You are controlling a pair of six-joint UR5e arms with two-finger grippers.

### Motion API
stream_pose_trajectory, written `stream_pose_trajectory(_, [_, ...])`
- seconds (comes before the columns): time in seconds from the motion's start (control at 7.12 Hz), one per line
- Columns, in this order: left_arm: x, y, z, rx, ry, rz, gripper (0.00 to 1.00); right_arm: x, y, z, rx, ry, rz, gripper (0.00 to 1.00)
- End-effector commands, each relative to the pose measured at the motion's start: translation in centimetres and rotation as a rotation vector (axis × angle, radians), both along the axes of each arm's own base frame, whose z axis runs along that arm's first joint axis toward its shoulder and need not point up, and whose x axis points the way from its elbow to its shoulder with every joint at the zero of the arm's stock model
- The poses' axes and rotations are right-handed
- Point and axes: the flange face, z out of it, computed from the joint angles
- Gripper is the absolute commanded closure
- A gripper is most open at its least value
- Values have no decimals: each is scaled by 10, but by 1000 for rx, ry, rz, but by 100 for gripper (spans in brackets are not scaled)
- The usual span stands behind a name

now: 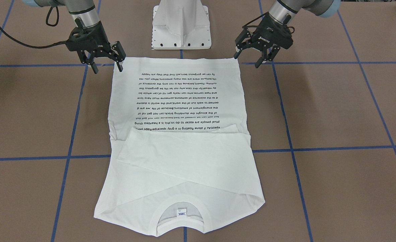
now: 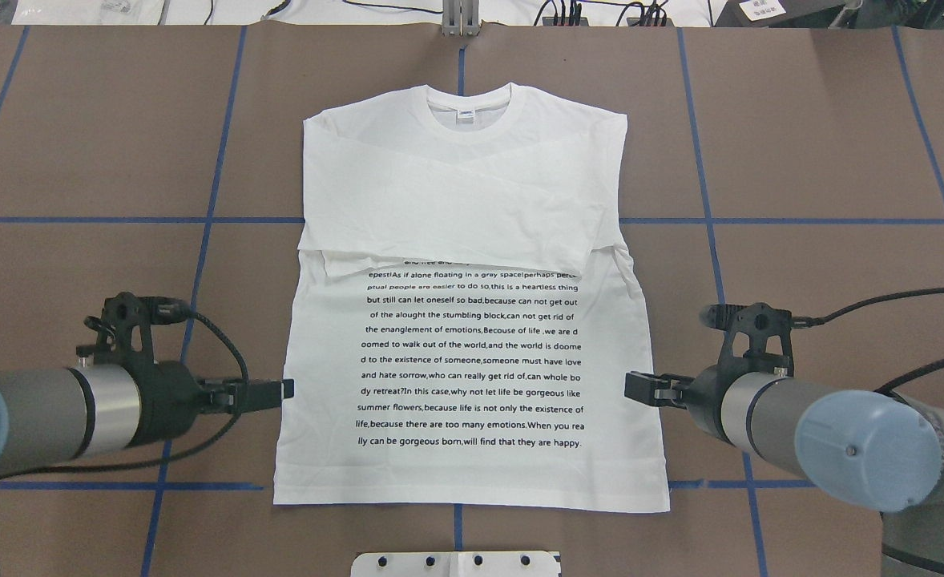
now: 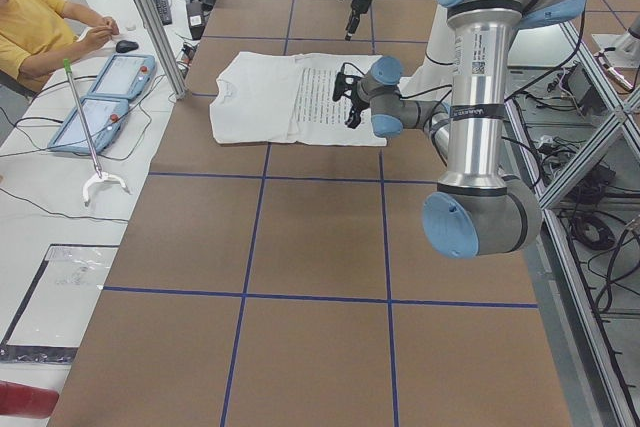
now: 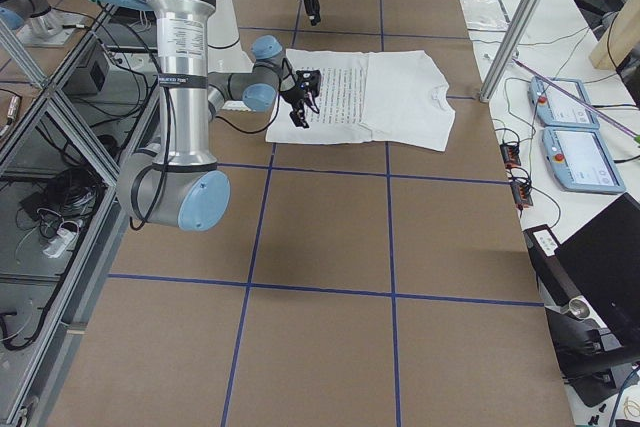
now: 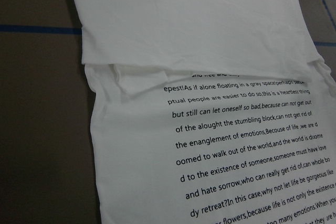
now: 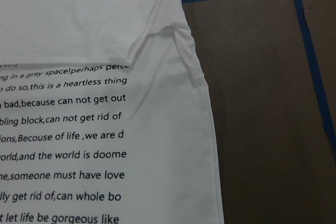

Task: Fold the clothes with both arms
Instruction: 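Move both grippers to the hem corners nearest the robot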

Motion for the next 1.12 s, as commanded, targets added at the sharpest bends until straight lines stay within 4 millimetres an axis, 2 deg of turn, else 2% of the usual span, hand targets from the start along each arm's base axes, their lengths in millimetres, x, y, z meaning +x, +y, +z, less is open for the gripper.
stream_pose_trajectory(0.0, [46,68,23,-109,-102,-20,0,-8,27,5,2,1,11,0])
stream_pose_trajectory(0.14, [56,82,32,-135,-139,-3,0,-10,30,6,5,3,7,0])
stream_pose_trajectory(0.42, [73,85,49,-135,-176,3,4,-12,30,8,9,10,10,0])
stream_pose_trajectory(0.56, [78,85,45,-134,-170,3,12,-12,30,8,10,12,13,0])
stream_pose_trajectory(0.7, [79,85,47,-130,-186,5,16,-12,30,9,11,14,12,0])
stream_pose_trajectory(0.98, [88,84,36,-127,-195,6,27,-13,30,8,12,11,10,0])
